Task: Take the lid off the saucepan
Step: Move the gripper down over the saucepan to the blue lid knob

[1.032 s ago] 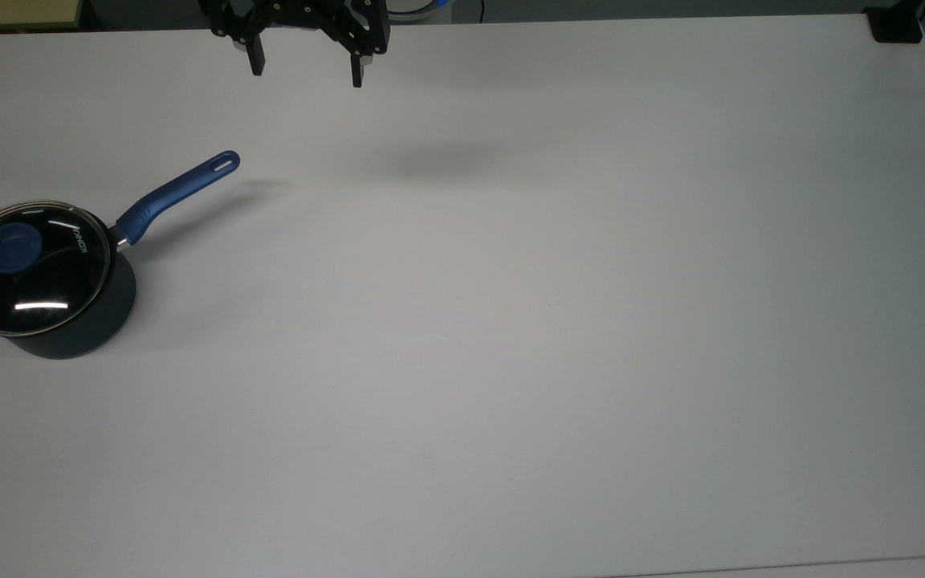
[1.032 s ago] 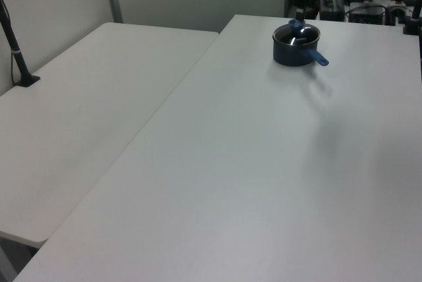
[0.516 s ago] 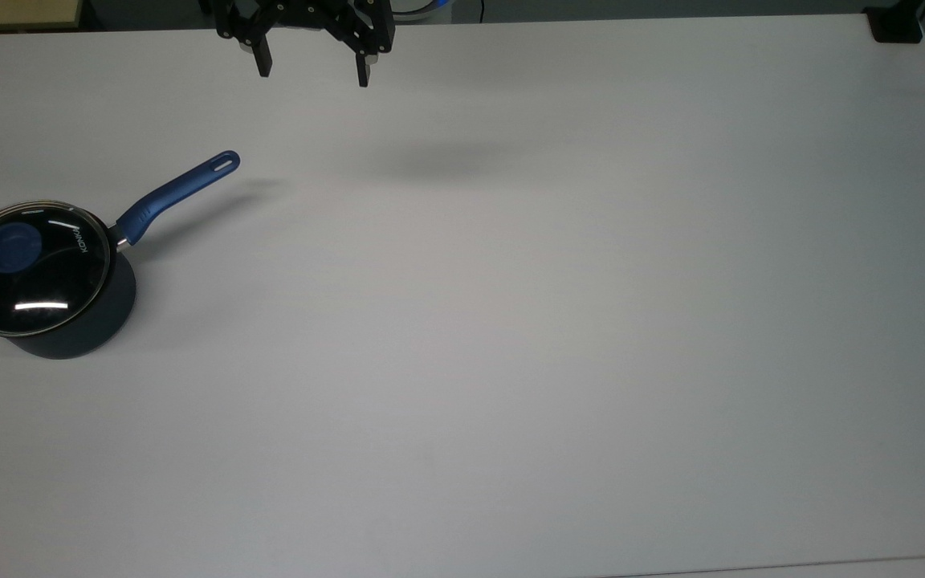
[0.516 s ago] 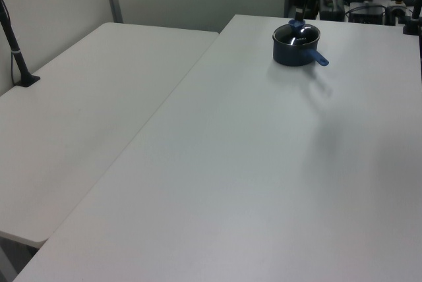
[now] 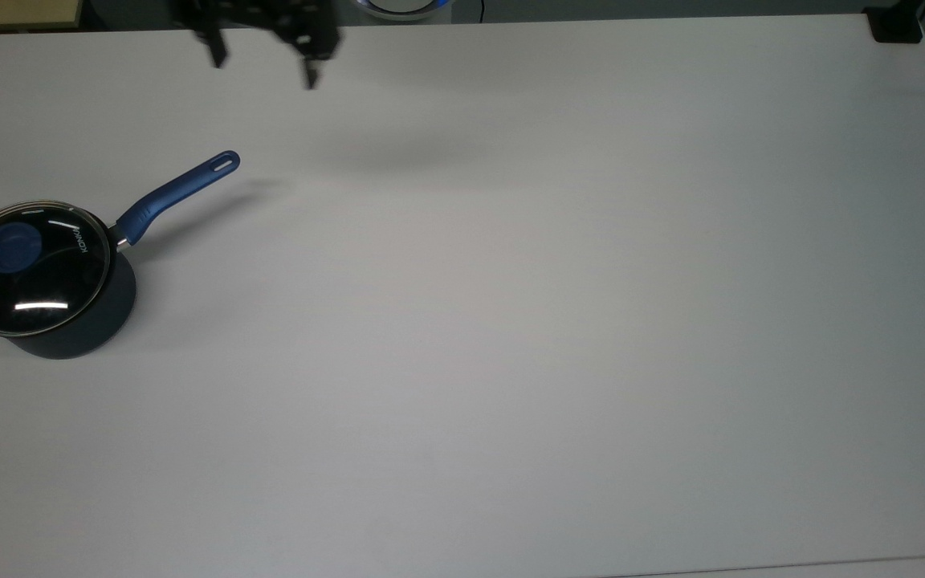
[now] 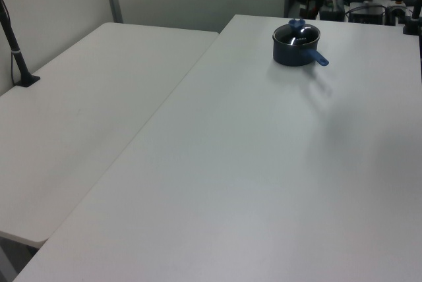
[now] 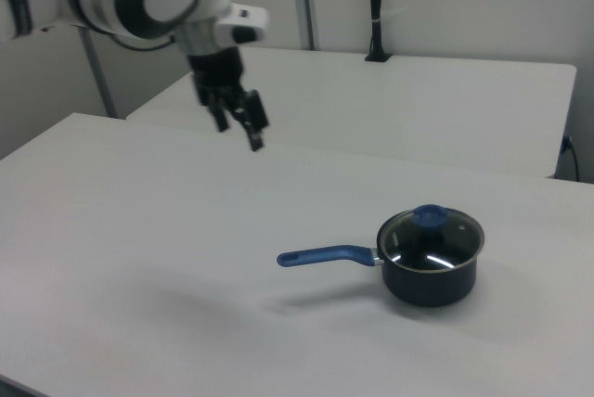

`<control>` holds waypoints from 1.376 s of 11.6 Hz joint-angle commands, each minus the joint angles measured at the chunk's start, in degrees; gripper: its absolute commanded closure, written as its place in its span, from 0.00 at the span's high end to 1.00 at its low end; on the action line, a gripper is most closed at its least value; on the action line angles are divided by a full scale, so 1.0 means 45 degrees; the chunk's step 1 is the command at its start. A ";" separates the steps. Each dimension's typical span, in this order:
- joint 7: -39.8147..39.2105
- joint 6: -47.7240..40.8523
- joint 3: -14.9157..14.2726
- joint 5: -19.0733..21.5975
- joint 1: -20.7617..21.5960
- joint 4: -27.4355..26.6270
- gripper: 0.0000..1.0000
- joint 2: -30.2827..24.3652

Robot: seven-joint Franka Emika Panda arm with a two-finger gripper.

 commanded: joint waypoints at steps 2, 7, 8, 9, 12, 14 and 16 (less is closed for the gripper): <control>0.4458 0.3796 -0.0717 0.0178 -0.1867 -0.0379 1.00 0.1247; 0.6911 0.9738 -0.1910 0.0100 -0.2318 -0.0281 1.00 0.4040; 0.6892 1.0559 -0.1971 0.0100 -0.2338 -0.0262 1.00 0.4509; 0.6872 1.1089 -0.1971 0.0081 -0.2319 -0.0204 1.00 0.4920; 0.6853 1.1153 -0.1971 -0.1066 -0.2338 -0.0105 1.00 0.5276; 0.6872 1.1133 -0.1991 -0.1559 -0.2280 -0.0145 1.00 0.5411; 0.6872 1.1153 -0.1991 -0.1929 -0.2279 -0.0145 0.89 0.5549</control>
